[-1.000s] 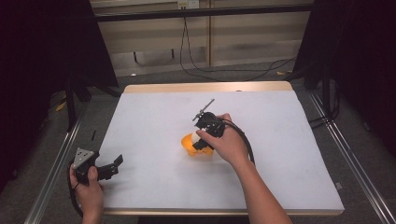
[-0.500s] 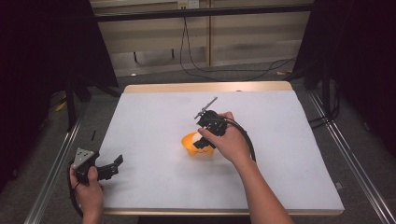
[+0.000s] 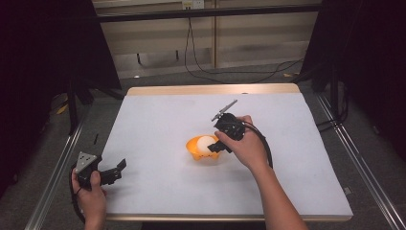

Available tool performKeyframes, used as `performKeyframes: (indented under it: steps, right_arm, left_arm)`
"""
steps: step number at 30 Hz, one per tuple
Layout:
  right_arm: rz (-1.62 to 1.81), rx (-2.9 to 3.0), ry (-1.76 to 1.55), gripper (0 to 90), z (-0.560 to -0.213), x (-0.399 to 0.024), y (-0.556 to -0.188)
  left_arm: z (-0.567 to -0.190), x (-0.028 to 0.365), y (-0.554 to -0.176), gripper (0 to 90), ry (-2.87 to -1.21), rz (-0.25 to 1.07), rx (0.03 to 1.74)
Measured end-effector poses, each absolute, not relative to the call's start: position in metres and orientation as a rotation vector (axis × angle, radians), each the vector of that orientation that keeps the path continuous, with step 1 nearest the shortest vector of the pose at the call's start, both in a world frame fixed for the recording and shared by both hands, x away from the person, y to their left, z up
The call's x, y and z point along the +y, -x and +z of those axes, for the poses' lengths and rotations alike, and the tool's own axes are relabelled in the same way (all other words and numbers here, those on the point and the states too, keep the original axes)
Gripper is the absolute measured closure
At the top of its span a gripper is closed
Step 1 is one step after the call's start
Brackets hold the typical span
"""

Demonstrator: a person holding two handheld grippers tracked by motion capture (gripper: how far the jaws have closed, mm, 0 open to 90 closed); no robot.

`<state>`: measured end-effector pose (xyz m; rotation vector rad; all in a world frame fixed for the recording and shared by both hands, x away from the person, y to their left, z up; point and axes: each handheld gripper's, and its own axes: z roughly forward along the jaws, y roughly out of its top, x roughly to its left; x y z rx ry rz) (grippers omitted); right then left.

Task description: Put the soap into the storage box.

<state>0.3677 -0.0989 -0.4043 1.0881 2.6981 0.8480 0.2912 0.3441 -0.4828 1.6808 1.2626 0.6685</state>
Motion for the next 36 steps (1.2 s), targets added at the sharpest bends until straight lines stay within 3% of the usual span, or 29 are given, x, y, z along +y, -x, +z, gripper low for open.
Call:
performKeyframes:
  steps: [18,36]
  right_arm:
    - [0.867,2.636,-1.180,13.1,-0.414,-0.148,-0.355]
    - [0.930,2.543,-1.253,0.1,-0.428,-0.194,-0.332]
  left_arm:
    - [-0.483,0.343,-0.291,1.0,-1.681,0.667,1.261]
    - [-0.483,0.343,-0.291,1.0,-1.686,0.671,1.258]
